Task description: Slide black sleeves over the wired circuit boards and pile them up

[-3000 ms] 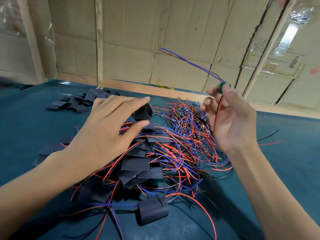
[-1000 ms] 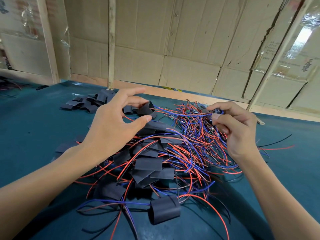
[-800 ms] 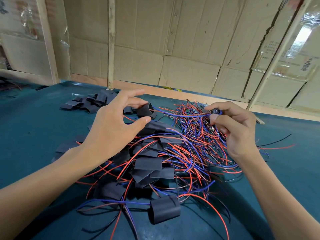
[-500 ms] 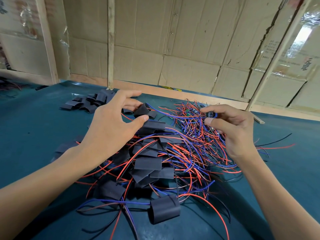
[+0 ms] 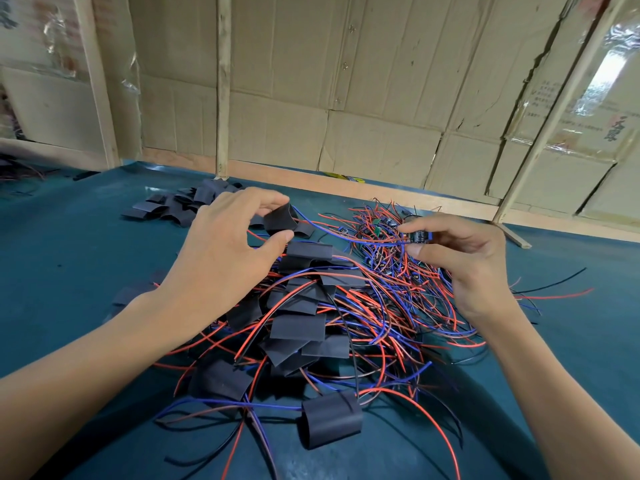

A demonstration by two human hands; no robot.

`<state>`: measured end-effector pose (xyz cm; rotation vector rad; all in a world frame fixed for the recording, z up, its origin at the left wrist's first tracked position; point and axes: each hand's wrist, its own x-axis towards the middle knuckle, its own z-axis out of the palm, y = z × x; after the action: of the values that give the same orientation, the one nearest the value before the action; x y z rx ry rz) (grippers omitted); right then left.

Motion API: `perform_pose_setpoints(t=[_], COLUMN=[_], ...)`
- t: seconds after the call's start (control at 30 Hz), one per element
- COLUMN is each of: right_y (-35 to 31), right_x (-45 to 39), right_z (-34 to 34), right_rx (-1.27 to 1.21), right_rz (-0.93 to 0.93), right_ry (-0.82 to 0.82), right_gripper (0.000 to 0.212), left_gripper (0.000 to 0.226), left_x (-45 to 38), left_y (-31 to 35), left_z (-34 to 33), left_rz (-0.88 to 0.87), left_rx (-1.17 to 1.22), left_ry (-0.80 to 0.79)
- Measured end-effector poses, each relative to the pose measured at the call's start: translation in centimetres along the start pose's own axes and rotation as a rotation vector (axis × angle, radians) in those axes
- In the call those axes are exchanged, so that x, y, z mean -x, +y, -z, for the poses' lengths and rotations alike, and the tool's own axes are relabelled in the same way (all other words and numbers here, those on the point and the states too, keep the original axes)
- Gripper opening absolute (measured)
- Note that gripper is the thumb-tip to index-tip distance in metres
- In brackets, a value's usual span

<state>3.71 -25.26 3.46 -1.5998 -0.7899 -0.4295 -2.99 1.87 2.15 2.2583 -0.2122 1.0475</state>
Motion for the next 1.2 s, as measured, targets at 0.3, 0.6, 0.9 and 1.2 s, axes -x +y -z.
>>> perform_pose_setpoints(t=[0.3,0.6,0.9,1.2], right_y=[0.1,0.3,-0.2,-0.3], right_x=[0.0,0.1,0.8,1.4], right_z=[0.2,-0.1,-4.0,-3.3], right_rx=[-0.013,0.049,0.260,0.449], right_rz=[0.013,-0.002,0.153,0.266], right_ry=[-0.048,-0.014,0.019,-0.011], right_gripper=[0.026,0.027,0.036,0.035], left_gripper=[0.038,0.039,0.035,0.039], left_x=[-0.1,-0.4,-0.9,-1.1], left_y=[-0.3,-0.5,-0.9,-1.1], left_z=[0.1,0.5,1.7,1.6], left_rz=[0.028,-0.206,-0.475,-0.418], left_rx=[-0.003,-0.231,-0.417,-0.472], left_ry=[-0.030,-0.092,-0.020,-0.037])
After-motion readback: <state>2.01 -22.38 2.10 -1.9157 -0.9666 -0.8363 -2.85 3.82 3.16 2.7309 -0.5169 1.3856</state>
